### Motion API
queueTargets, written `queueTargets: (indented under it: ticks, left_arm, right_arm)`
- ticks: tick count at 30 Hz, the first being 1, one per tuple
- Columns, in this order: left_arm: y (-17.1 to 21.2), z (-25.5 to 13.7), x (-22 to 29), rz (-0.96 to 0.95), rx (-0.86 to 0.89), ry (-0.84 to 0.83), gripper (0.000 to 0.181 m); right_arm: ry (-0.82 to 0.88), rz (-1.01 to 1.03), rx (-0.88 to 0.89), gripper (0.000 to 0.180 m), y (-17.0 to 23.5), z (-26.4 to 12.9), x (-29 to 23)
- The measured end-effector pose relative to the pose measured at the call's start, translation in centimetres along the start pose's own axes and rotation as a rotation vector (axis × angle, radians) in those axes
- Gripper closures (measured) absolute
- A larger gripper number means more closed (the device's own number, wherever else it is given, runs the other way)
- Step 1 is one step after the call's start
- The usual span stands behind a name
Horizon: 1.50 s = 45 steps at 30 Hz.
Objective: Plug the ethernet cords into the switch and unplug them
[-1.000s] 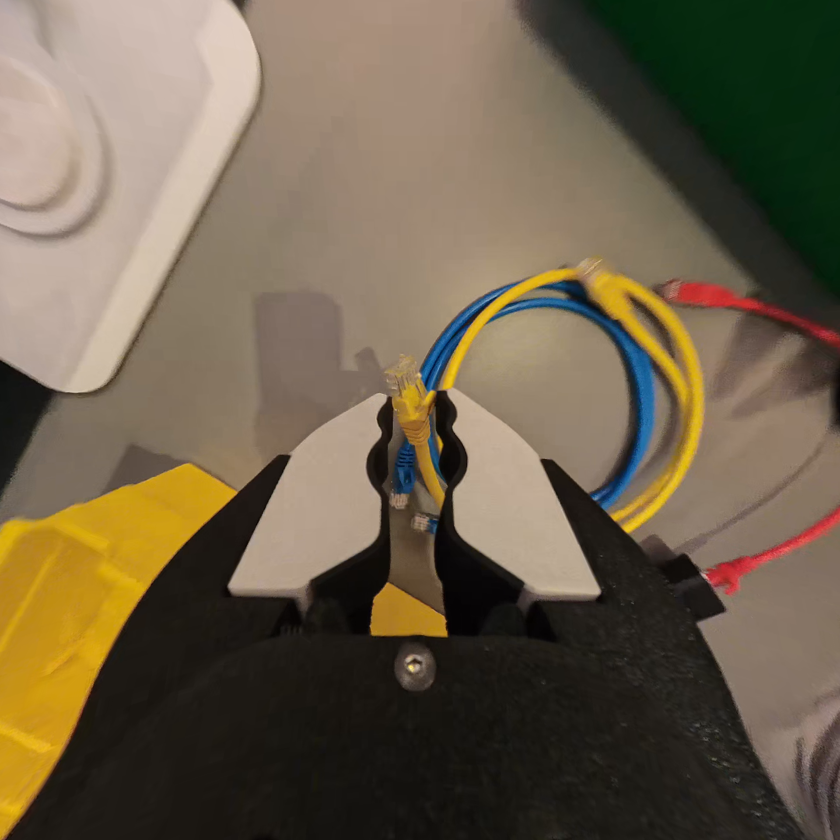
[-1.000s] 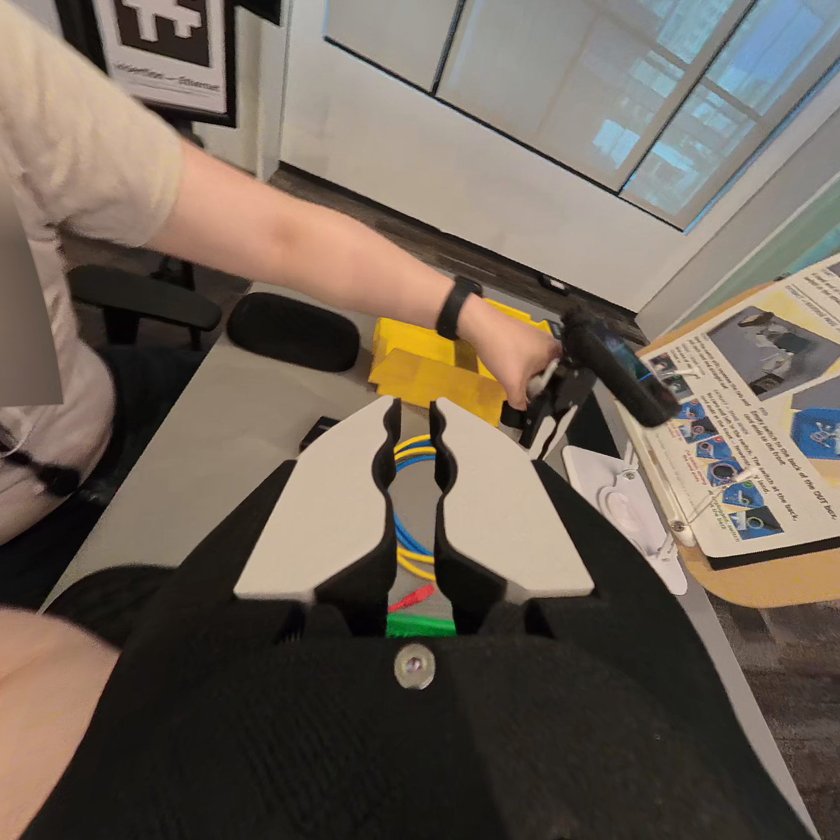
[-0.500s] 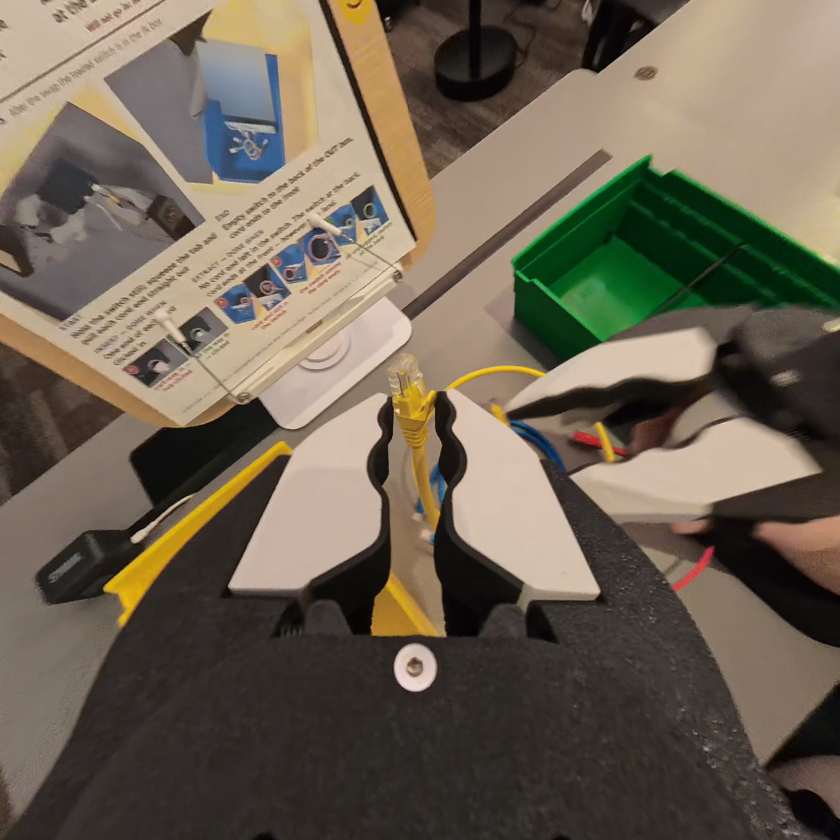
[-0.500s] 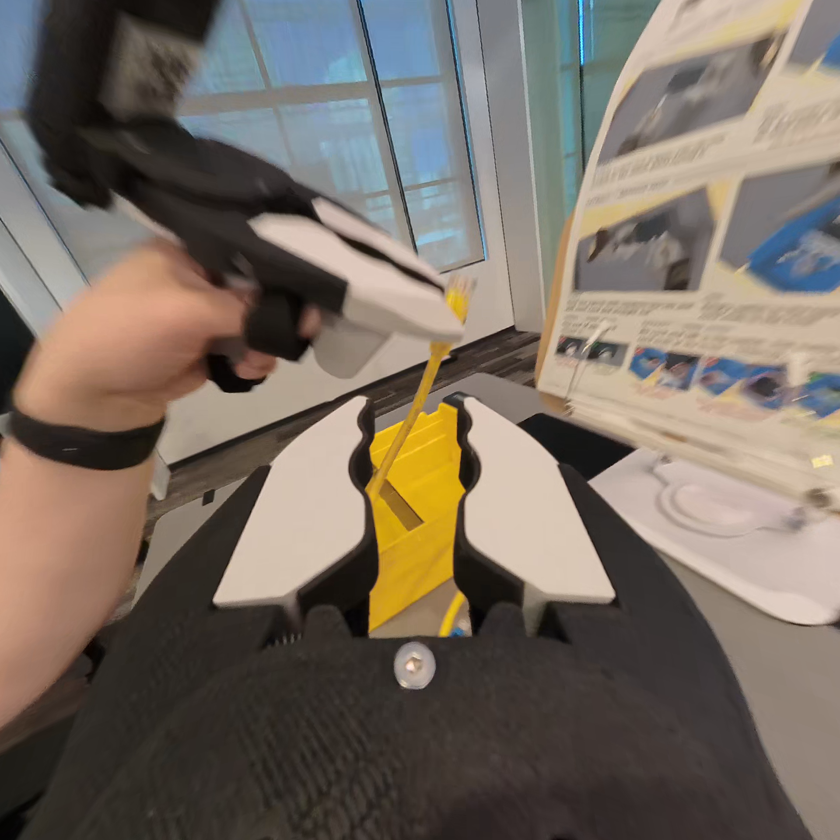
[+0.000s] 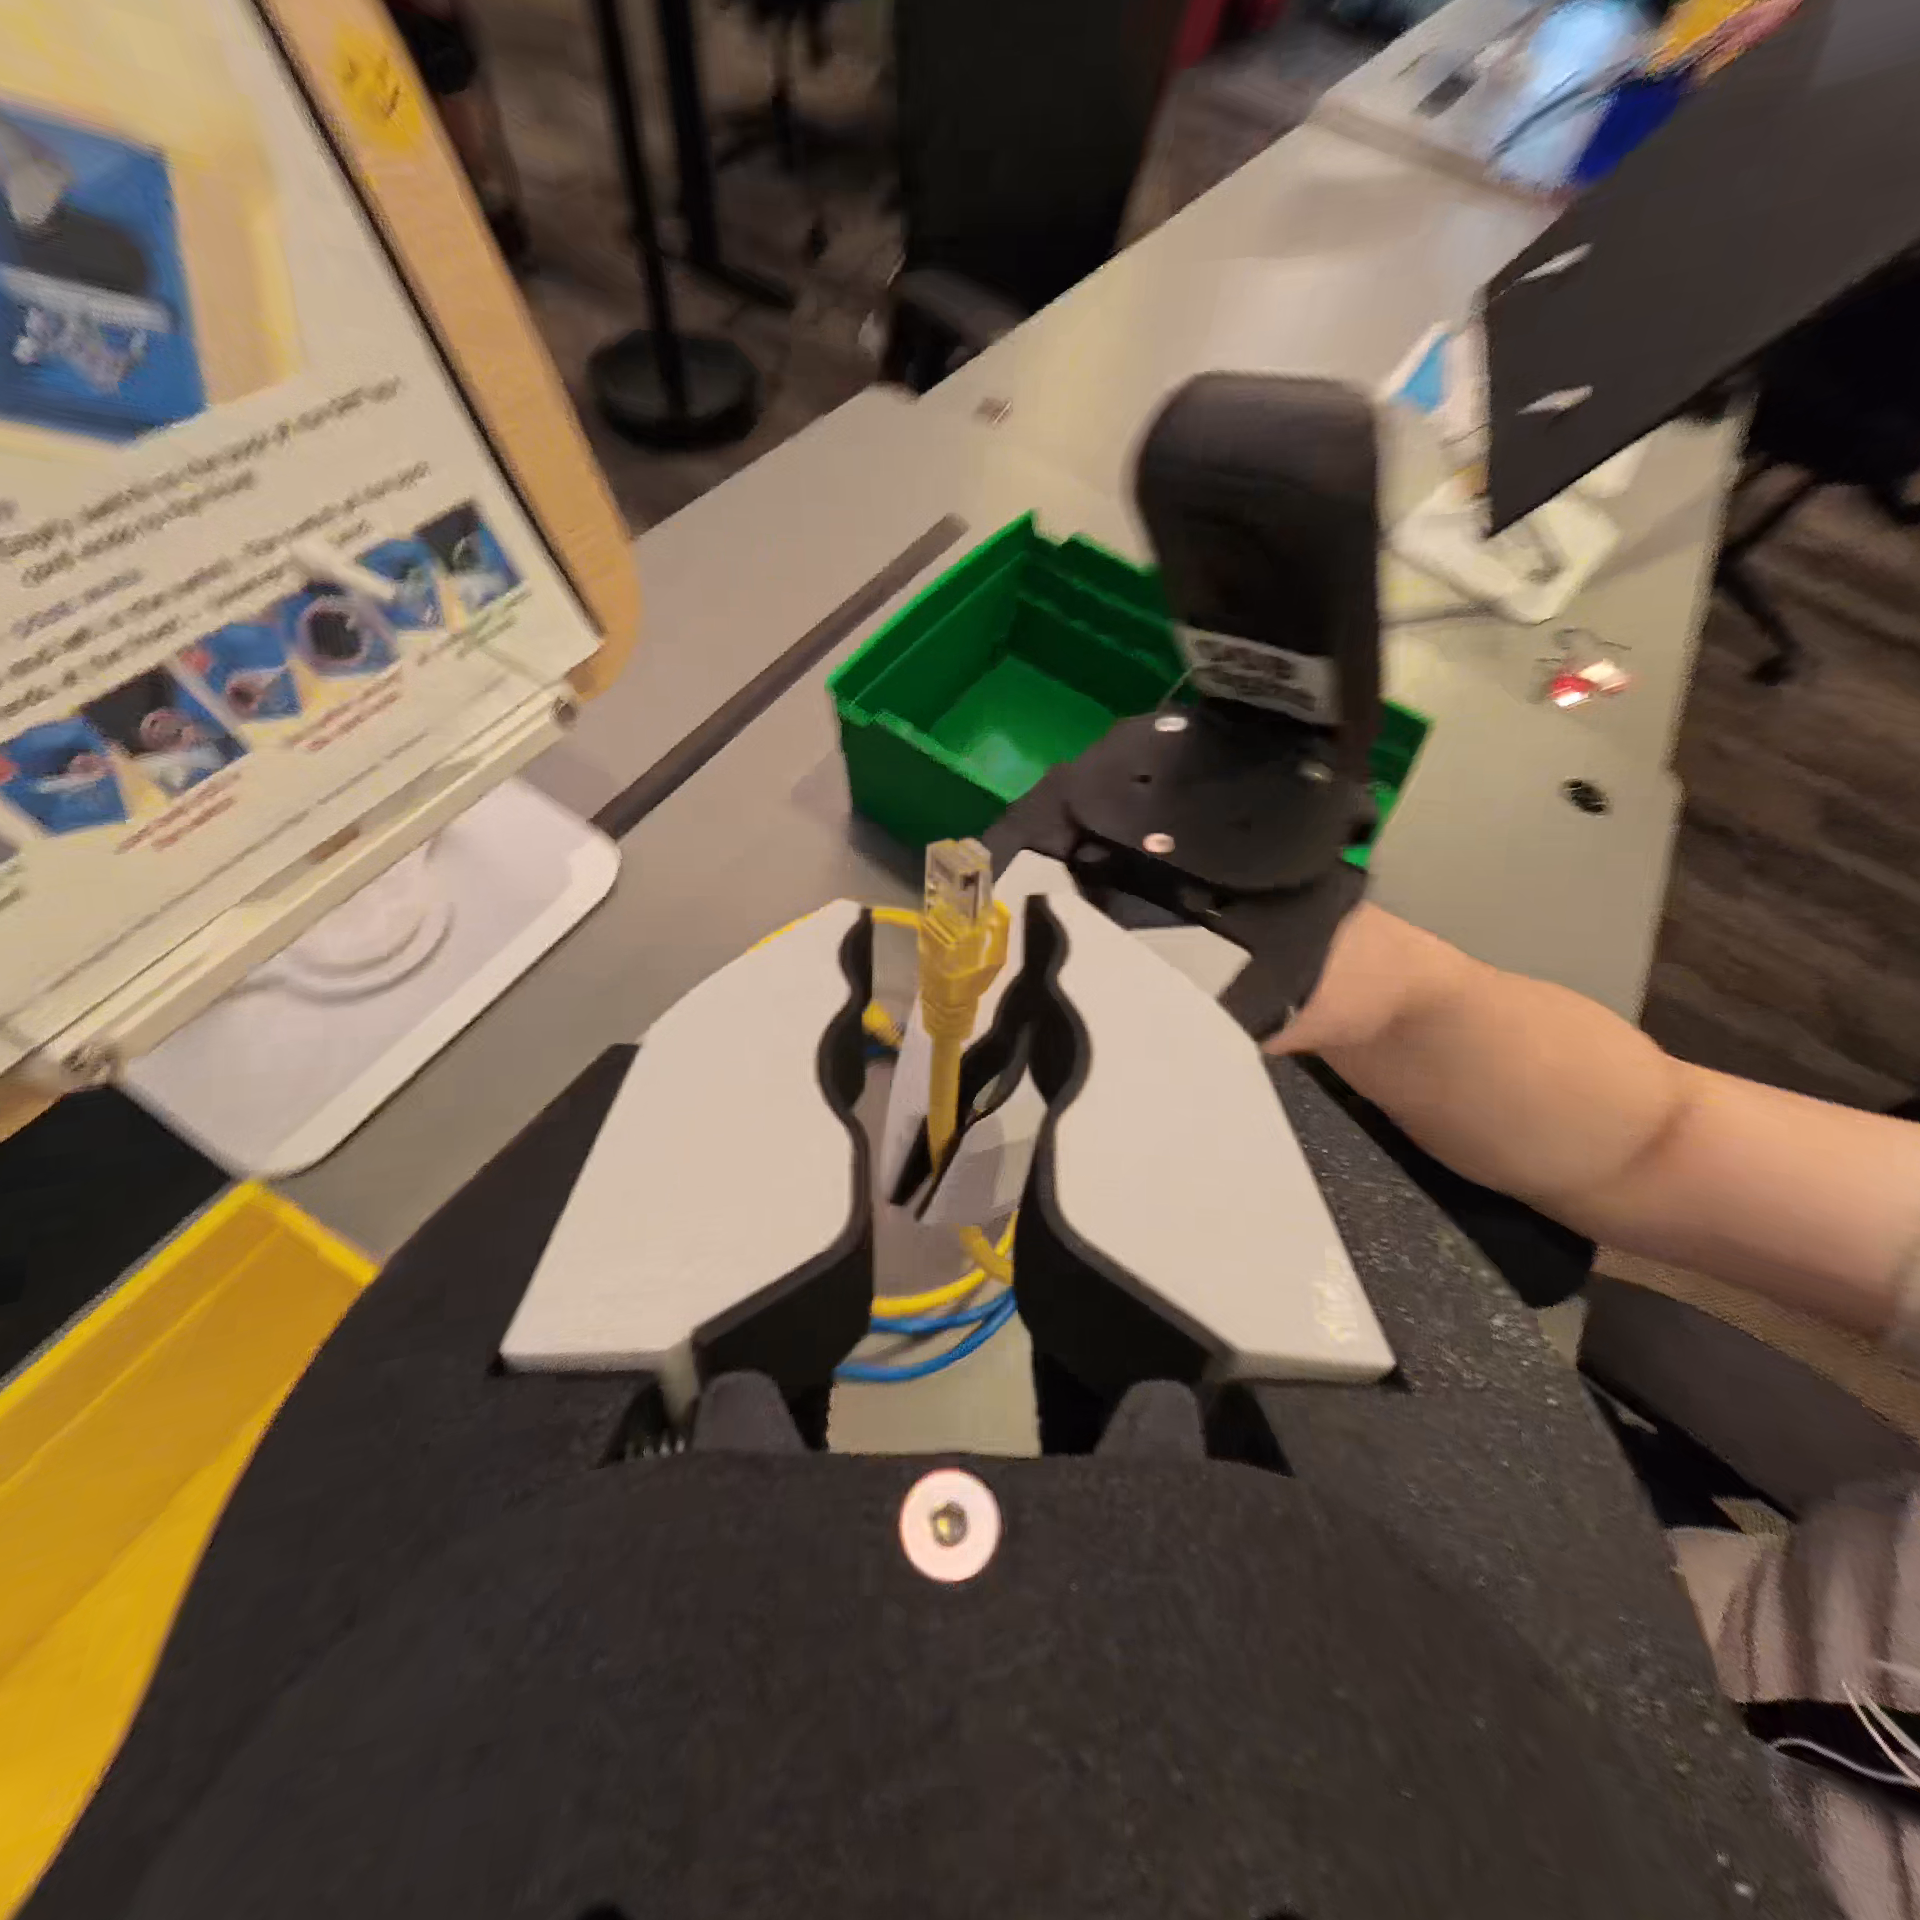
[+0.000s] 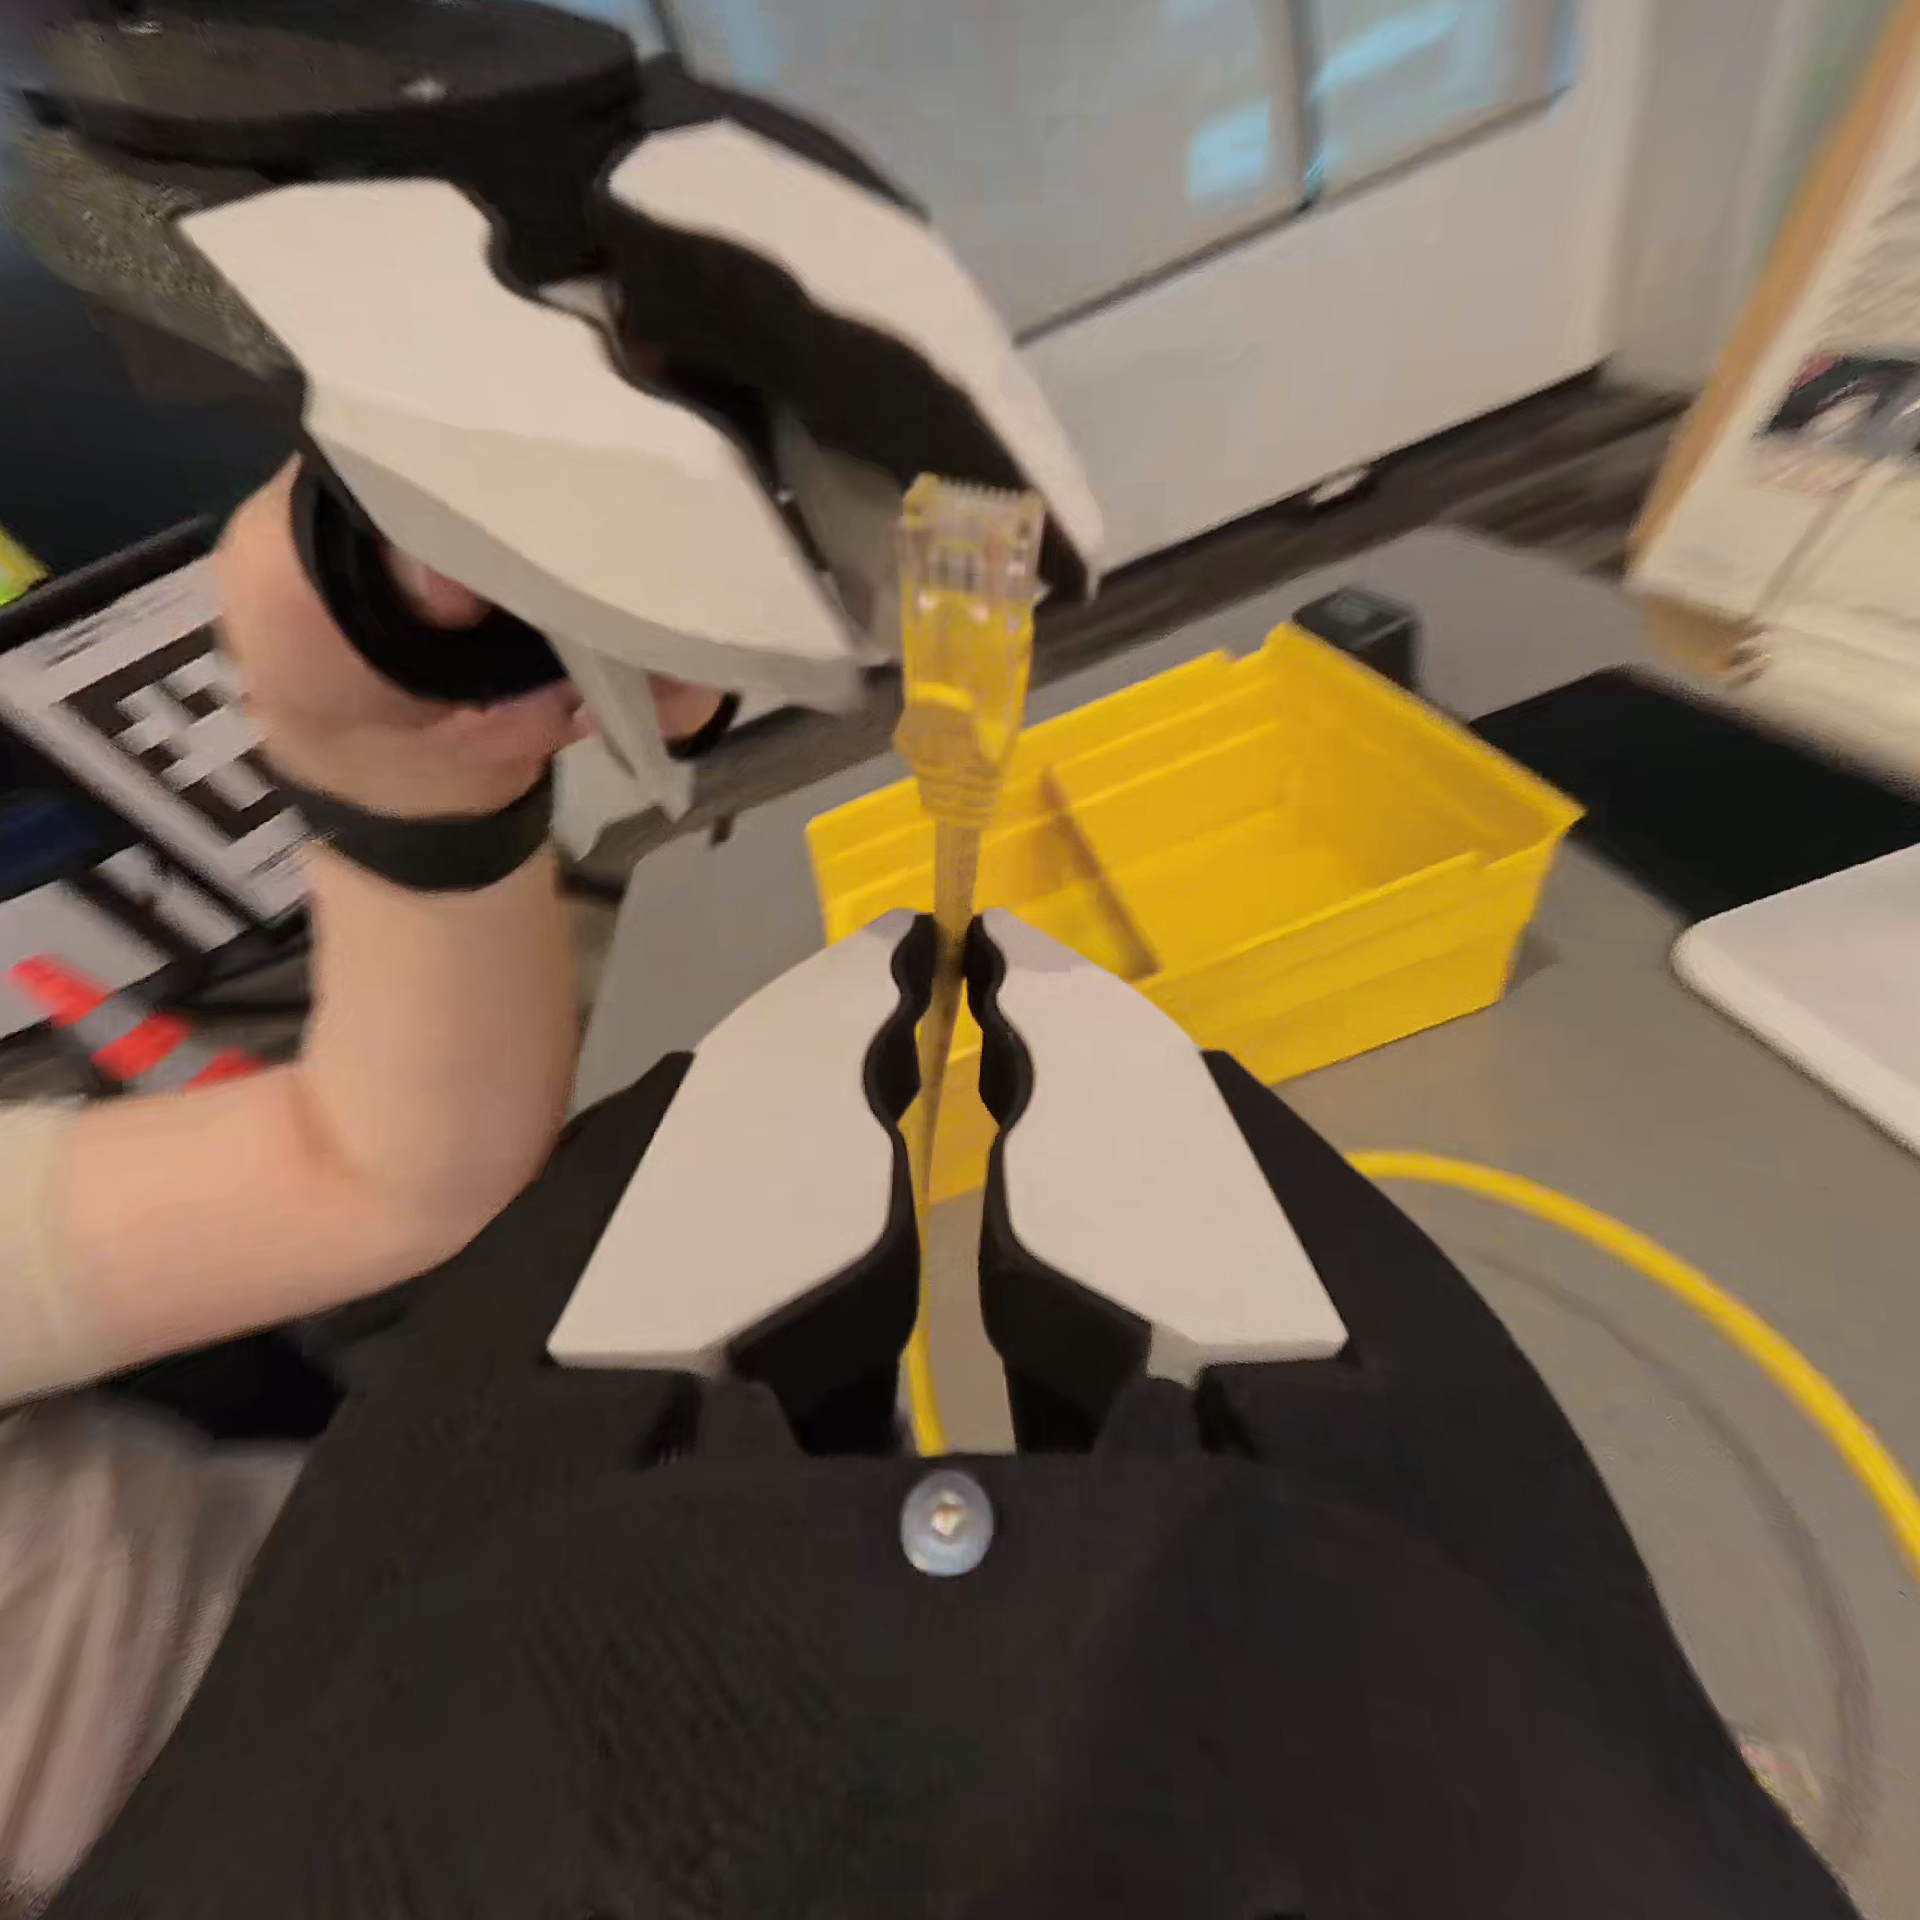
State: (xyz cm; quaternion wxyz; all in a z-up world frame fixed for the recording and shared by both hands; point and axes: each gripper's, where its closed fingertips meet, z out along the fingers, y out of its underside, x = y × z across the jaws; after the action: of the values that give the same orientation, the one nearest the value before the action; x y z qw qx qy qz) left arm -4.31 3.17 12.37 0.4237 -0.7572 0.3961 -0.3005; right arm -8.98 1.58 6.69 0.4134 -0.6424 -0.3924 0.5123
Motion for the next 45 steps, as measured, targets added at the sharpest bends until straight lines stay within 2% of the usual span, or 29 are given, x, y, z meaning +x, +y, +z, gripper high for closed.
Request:
queueTargets:
  ticks: [1,2,4,7,11,13,20,21,22,24,26,28,30,32,34,37,39,42,44,45]
  left_arm:
    - [-0.3,-0.9,0.3,0.009,0.065,0.045,0.148]
    - [-0.4,-1.8,0.5,0.019,0.122,0.087,0.146]
    - [0.1,-3.3,0.8,0.051,0.212,0.174,0.127]
    - [2.2,-3.7,1.6,0.113,0.274,0.306,0.129]
    - [4.9,-2.3,3.5,0.064,0.197,0.516,0.124]
    - [5.5,-1.1,3.2,0.036,0.142,0.517,0.125]
    - [7.3,0.6,4.0,0.022,0.039,0.622,0.149]
    - [7.6,0.8,4.0,0.029,0.026,0.619,0.154]
    - [7.9,1.0,4.1,0.038,0.013,0.619,0.168]
    - [8.1,1.4,3.8,0.045,-0.006,0.589,0.169]
    - [7.1,1.7,2.4,0.048,0.047,0.480,0.169]
    - [5.8,1.2,0.7,0.010,0.127,0.386,0.169]
    - [4.2,0.0,-0.3,-0.068,0.228,0.367,0.169]
    - [3.0,-1.7,-0.5,-0.113,0.312,0.408,0.169]
    - [2.6,-2.7,-1.8,-0.112,0.350,0.325,0.169]
    - [1.7,-4.7,-3.0,-0.107,0.442,0.261,0.169]
    - [1.2,-5.7,-3.4,-0.132,0.487,0.268,0.169]
    - [0.9,-6.3,-3.9,-0.169,0.528,0.265,0.169]
    - [0.6,-6.7,-3.9,-0.186,0.558,0.265,0.169]
    - [0.3,-6.9,-3.7,-0.193,0.583,0.269,0.169]
  right_arm:
    - [-0.054,0.014,-0.061,0.173,0.5,-0.5,-0.6]
    - [-0.097,0.008,-0.108,0.173,0.9,-1.0,-1.2]
    - [-0.149,-0.007,-0.194,0.173,1.8,-2.1,-2.2]
    - [-0.228,-0.039,-0.297,0.173,3.2,-2.8,-3.8]
    - [-0.233,-0.078,-0.387,0.173,4.8,-2.1,-4.2]
    - [-0.216,-0.105,-0.425,0.173,5.6,-1.7,-3.9]
    - [-0.189,-0.149,-0.520,0.173,7.7,-0.9,-3.0]
    - [-0.183,-0.152,-0.534,0.173,8.0,-0.9,-2.8]
    - [-0.181,-0.155,-0.547,0.173,8.2,-0.9,-2.7]
    - [-0.160,-0.163,-0.555,0.173,8.4,-0.8,-2.2]
    - [-0.049,-0.197,-0.479,0.170,7.0,-0.4,-0.7]
    - [0.126,-0.286,-0.311,0.163,3.5,-0.2,0.7]
    - [0.247,-0.380,-0.144,0.161,0.2,-0.5,-0.1]
    - [0.324,-0.380,-0.048,0.153,-1.1,0.2,-1.4]
    - [0.465,-0.391,-0.025,0.160,-1.8,0.1,-1.5]
    - [0.679,-0.647,0.101,0.168,-4.9,-2.2,-3.2]
    - [0.517,-0.703,0.157,0.173,-4.6,-0.9,-6.9]
    - [0.179,-0.438,0.077,0.179,-0.7,3.9,-9.7]
    - [0.085,-0.273,0.040,0.176,1.9,6.8,-9.1]
    - [0.091,-0.204,0.063,0.173,2.9,7.8,-7.9]
